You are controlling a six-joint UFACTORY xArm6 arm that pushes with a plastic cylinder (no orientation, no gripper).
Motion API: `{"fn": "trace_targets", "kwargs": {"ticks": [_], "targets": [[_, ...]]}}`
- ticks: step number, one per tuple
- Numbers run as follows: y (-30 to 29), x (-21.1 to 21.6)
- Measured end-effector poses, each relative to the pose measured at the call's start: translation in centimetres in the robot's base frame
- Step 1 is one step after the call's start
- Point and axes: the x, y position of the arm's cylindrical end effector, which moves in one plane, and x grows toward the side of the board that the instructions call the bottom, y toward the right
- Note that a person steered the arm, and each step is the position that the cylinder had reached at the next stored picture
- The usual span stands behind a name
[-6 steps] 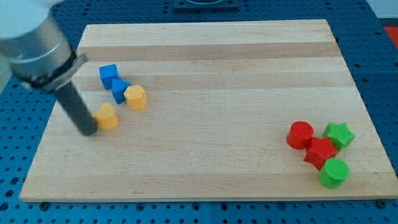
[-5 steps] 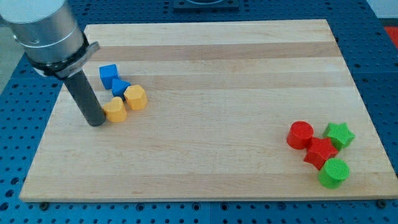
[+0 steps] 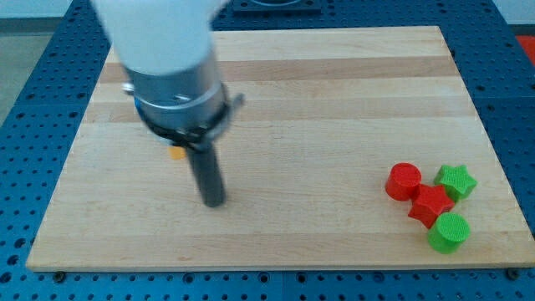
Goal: Slide the green circle closer to the green star
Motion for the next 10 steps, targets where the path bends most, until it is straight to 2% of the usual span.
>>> {"fn": "trace_targets", "kwargs": {"ticks": [2,3,4,5,6,7,10], "targets": [[15.8,3.6],[18.2,7.1],[18.1,7.1],[19.6,7.0],[23.4,7.1],[23.3,7.0],[34.0,7.0]]}}
